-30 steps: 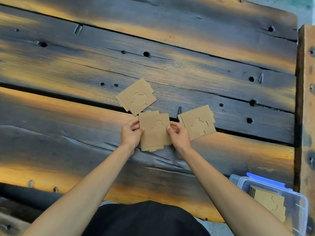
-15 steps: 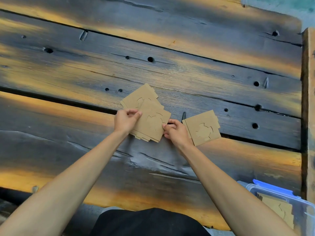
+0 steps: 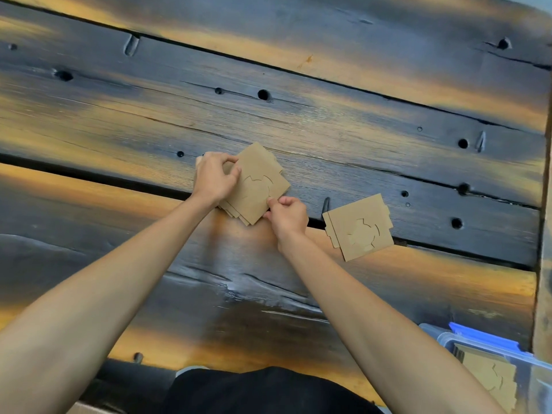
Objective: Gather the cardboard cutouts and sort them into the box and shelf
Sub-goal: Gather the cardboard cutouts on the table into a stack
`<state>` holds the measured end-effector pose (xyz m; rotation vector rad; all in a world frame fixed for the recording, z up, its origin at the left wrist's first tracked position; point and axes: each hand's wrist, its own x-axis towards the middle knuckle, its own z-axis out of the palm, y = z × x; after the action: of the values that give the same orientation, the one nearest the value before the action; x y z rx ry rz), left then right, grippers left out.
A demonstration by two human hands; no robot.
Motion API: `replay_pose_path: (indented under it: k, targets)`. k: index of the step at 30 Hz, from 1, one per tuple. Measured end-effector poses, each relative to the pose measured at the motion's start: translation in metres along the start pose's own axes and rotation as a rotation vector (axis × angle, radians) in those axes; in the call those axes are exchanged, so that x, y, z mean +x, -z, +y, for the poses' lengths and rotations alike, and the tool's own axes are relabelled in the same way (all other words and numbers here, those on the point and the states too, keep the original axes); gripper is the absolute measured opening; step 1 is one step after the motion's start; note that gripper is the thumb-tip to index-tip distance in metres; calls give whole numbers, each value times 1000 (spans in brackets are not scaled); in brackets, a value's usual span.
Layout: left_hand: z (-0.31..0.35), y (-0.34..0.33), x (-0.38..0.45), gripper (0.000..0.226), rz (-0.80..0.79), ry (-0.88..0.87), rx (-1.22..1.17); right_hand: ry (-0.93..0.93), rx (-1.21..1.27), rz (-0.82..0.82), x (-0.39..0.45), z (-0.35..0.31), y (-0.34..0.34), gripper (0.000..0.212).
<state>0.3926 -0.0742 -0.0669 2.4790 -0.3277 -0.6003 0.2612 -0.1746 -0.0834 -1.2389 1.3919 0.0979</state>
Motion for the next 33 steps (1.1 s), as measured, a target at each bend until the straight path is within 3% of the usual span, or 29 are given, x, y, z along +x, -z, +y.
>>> replay_pose_path:
  k: [10,14,16,23,29,33]
  targets:
    - [4,1,5,29,-18,74,-63,-51,54,47,6,-2,-11,23]
    - [2,4,5,27,-62,183,-165,-69,86,-14,5,-4,2,20]
    - [1,4,0,25,-100,242,-269,-67,106,-70,4,-7,13,31]
    - [-5,-9,-46,42,-282,418,-705,87,129,-161,1,-14,48,27]
    - [0,-22,-75,24,-300,474,-821,155,143,-204,-6,-8,67,26]
    - [2,-30,-87,25,-338,462,-821,176,95,-218,-12,-1,78,31]
